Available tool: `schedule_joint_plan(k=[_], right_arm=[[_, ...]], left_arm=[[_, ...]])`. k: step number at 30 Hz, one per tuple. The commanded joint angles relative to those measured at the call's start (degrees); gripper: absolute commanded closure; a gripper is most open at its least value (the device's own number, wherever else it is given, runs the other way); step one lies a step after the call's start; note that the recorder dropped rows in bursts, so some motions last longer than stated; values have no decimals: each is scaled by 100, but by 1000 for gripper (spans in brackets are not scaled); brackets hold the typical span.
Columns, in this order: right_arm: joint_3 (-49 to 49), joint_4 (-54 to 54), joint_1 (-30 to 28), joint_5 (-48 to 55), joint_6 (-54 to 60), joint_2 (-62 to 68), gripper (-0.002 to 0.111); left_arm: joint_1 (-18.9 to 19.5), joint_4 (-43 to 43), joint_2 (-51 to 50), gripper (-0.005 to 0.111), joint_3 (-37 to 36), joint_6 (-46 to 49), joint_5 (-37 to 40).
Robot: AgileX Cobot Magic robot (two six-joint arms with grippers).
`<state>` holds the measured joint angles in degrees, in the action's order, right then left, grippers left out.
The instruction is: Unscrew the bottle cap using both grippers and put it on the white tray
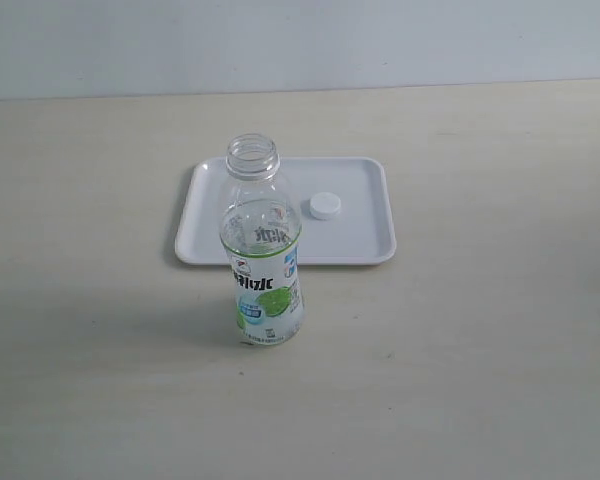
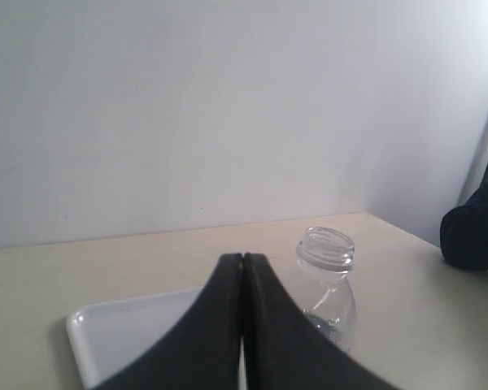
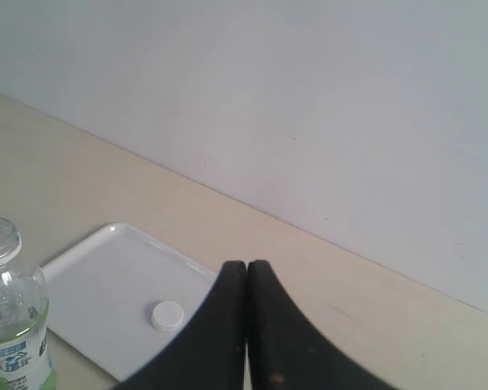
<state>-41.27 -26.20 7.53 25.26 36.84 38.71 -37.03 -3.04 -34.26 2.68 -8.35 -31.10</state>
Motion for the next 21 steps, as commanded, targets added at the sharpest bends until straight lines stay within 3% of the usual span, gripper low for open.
schedule_joint_plan(k=[1,6,9,11,13,17,21], right_arm=[[28,-45,-32,-87,-11,-26,108],[28,-45,-32,-87,-11,-26,108],[28,-45,-32,-87,-11,-26,108],[28,-45,-32,-76,-9,-26,108],[28,-58,-32,-81,-9,-26,108],[28,-58,-32,-81,-9,-26,108],[28,-58,-32,-81,-9,-26,108]], left_arm=[[-6,-11,424,107,-17,-51,316],[-6,-11,522,107,-17,-41,316],[54,-11,649,107,-17,706,668],[735,-11,1157,107,-17,707,2134],[1686,-11,1831,107,-17,707,3537],[2911,-11,2605,107,-17,927,4212],[3234,-11,3071,107,-17,1137,4702]])
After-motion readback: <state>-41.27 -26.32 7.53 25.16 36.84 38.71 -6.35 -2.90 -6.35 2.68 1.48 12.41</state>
